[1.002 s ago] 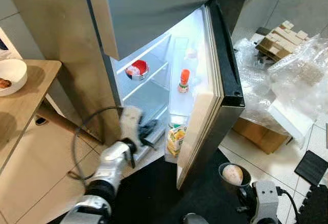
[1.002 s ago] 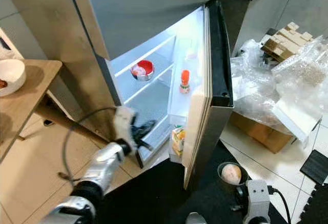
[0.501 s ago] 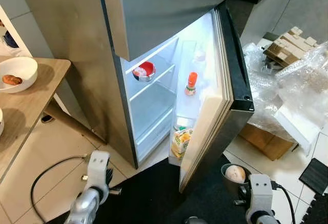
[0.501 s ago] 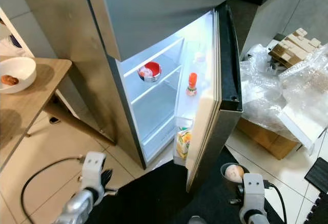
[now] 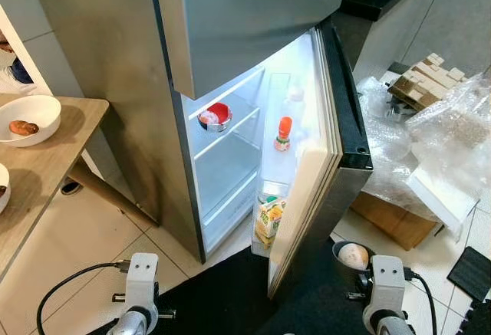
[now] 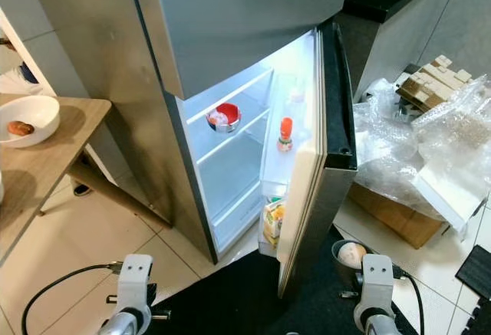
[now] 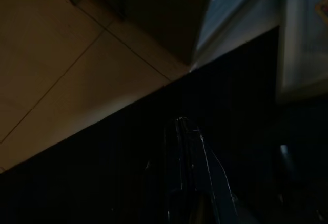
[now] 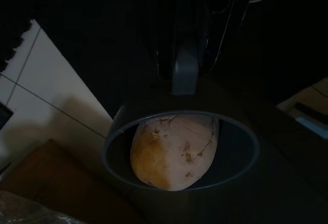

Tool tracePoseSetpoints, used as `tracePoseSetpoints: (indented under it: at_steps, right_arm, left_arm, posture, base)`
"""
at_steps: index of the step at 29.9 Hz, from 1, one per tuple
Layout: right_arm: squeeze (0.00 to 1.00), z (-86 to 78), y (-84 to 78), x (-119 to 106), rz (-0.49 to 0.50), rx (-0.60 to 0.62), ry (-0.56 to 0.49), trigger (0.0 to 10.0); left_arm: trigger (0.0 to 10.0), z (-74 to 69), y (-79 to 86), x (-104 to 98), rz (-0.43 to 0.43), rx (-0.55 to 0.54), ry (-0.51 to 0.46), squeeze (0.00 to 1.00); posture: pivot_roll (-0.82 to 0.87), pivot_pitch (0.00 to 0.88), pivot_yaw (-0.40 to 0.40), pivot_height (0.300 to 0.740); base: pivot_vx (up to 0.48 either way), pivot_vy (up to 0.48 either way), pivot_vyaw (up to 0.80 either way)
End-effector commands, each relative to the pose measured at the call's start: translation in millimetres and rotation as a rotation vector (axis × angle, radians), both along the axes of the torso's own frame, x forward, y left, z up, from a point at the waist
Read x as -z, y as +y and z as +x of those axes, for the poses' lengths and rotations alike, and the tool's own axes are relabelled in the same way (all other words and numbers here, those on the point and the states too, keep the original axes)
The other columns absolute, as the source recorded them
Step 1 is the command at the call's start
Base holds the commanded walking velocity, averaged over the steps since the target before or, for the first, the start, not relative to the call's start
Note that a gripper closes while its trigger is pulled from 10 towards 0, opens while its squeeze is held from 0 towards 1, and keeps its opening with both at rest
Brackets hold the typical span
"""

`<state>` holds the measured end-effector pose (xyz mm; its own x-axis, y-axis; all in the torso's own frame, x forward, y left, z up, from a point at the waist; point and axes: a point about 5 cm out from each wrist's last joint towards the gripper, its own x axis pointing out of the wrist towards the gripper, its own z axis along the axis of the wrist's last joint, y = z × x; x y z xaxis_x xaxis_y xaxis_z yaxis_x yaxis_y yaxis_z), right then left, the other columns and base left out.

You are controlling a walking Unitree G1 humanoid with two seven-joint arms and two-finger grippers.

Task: Restocking fridge

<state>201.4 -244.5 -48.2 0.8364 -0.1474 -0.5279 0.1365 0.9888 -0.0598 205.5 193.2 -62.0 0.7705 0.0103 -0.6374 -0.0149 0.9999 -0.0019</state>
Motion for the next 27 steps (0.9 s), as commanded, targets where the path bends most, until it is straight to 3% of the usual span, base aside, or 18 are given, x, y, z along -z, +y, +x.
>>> tracePoseSetpoints:
  at_steps: [1, 27]
  right_arm:
    - [0.0, 0.8, 4.1, 1.8, 0.007, -0.015, 0.018, 10.0]
    - [0.0, -1.2, 6.5, 4.7, 0.003, -0.001, 0.038, 10.0]
  left_arm:
    - [10.0, 4.4, -4.9, -1.3, -0.012, -0.018, -0.009, 0.0]
    - [10.0, 12.6, -14.7, -3.1, -0.019, 0.027, -0.002, 0.0]
  posture:
    - [-0.17, 0.052, 0.005, 0.736]
    - [-0.2, 0.021, 0.026, 0.736]
  base:
    - [0.0, 0.0, 0.0]
    - [0.0, 0.0, 0.0]
